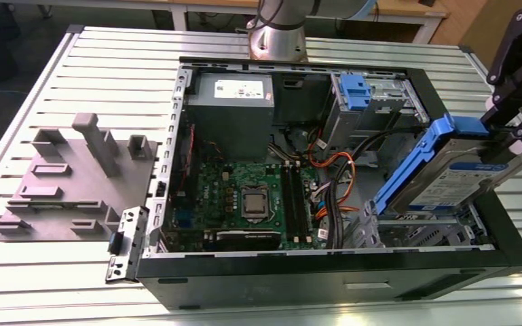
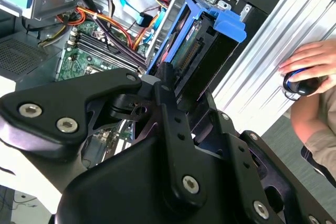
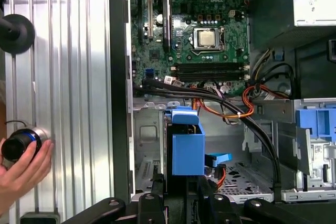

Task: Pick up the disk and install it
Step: 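Insert the disk into the insertion slot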

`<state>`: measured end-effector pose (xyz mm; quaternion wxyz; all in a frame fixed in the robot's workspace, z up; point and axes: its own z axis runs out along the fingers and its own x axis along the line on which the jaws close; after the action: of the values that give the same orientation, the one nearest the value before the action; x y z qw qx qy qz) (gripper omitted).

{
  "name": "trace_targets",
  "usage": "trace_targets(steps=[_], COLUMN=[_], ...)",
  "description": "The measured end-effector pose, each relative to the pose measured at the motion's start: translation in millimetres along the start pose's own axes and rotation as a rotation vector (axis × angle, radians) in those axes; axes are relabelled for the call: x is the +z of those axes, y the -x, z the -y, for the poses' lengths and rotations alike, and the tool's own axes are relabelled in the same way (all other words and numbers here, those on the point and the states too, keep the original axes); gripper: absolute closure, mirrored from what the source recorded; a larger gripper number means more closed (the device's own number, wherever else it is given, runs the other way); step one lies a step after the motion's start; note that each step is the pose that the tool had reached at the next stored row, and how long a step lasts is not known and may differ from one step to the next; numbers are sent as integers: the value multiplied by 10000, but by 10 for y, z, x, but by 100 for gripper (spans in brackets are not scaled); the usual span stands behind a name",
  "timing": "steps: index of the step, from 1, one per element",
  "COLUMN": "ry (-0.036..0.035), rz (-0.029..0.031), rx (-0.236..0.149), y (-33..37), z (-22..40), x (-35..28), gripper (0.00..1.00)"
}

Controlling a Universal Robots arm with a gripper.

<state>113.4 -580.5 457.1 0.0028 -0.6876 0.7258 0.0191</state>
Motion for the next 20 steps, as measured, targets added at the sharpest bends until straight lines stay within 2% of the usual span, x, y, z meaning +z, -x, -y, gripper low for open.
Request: trace_targets(steps=[20], ry=[5], rz=[-1], rx=[-2], y=[33], z=[9], x=[60], gripper=[65])
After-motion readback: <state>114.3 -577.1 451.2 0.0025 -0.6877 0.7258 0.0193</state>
